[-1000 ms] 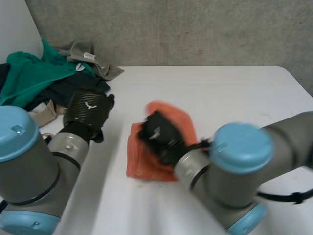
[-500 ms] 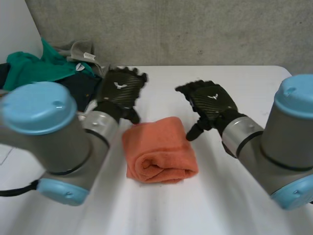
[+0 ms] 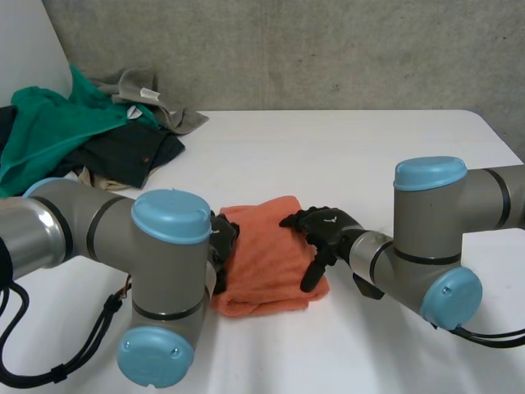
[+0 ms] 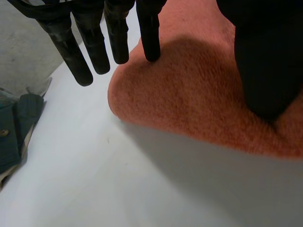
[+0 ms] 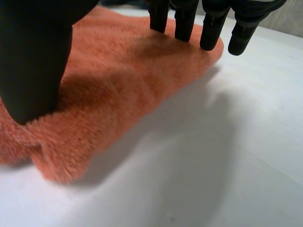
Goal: Fold the laundry.
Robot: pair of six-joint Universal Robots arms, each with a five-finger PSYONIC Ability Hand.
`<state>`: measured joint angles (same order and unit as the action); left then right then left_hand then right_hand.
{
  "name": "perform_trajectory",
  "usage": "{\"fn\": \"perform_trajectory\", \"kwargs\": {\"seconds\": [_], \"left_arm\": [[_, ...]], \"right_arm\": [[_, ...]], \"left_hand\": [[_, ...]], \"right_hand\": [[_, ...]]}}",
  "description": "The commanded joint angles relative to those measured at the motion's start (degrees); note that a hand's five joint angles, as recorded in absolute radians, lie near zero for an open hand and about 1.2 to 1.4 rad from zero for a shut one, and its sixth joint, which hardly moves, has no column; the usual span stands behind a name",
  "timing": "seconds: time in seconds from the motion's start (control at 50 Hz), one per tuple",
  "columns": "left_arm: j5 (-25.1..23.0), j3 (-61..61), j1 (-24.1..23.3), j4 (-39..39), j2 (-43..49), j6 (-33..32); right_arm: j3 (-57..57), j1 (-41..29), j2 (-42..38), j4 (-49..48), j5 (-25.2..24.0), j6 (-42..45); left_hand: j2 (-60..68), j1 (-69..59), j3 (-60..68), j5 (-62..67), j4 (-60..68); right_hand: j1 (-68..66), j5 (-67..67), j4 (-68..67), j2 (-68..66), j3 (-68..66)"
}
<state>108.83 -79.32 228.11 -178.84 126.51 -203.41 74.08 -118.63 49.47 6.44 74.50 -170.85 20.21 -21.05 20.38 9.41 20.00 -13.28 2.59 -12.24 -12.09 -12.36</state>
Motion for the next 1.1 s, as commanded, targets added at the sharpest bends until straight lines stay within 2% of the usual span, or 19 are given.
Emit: {"fn": "perform_trajectory", "kwargs": {"seconds": [0.02, 0.12, 0.22, 0.36, 0.48, 0.58, 0.8, 1.02, 1.1], "left_arm": [[-0.5, 0.2, -0.1, -0.4, -0.2, -3.6], [-1.0, 1.9, -0.3, -1.1, -2.1, -3.6], [-1.8, 2.1, 0.1, -3.4, -9.6, -3.4], [-7.2, -0.6, 0.7, -5.0, -16.3, -2.2], [-10.0, -3.1, 1.6, -5.0, -17.5, 0.9], [-10.1, -4.4, 1.8, -5.0, -17.4, 2.5], [-10.1, -4.9, 1.8, -5.1, -16.9, 2.8], [-10.5, -5.3, 1.8, -5.4, -16.9, 2.8], [-10.5, -5.4, 1.8, -5.6, -17.0, 2.8]], "right_arm": [[0.4, -0.1, 1.4, 0.0, 4.9, 6.6], [3.2, 0.8, 8.2, -3.0, 6.4, 6.7], [9.1, 1.0, 12.6, -8.5, 7.8, 4.9], [18.8, 1.2, 17.2, -10.5, 8.7, -5.4], [24.4, 2.0, 17.1, -11.4, 7.1, -14.6], [26.5, 1.6, 15.8, -14.8, 2.8, -20.1], [24.0, -1.6, 10.2, -17.8, 2.9, -21.8], [21.0, -4.2, 6.2, -19.5, 5.5, -21.8], [21.0, -4.6, 6.2, -21.6, 6.4, -22.0]], "left_hand": [[1.1, -0.3, 0.9, 1.9, 1.3], [-1.4, 2.3, -1.6, -0.6, -1.2], [-5.3, 6.1, -5.4, -4.5, -5.1], [-7.1, 8.0, -7.3, -6.3, -6.9], [-6.6, 7.5, -6.8, -5.8, -6.4], [-6.6, 7.5, -6.8, -5.8, -6.4], [-6.6, 7.5, -6.8, -5.8, -6.4], [-6.5, 7.3, -6.6, -5.7, -6.3], [-6.5, 7.3, -6.6, -5.7, -6.3]], "right_hand": [[-0.5, 1.2, -1.5, -1.7, -1.4], [-0.3, 1.0, -1.4, -1.5, -1.3], [2.2, -1.5, 1.1, 1.0, 1.3], [0.3, 0.4, -0.7, -0.8, -0.6], [-1.2, 1.9, -2.2, -2.4, -2.1], [-3.4, 4.1, -4.4, -4.5, -4.3], [-7.4, 8.1, -8.4, -8.6, -8.3], [-22.5, 23.2, -23.6, -23.7, -23.4], [-55.3, 56.0, -56.3, -56.5, -56.2]]}}
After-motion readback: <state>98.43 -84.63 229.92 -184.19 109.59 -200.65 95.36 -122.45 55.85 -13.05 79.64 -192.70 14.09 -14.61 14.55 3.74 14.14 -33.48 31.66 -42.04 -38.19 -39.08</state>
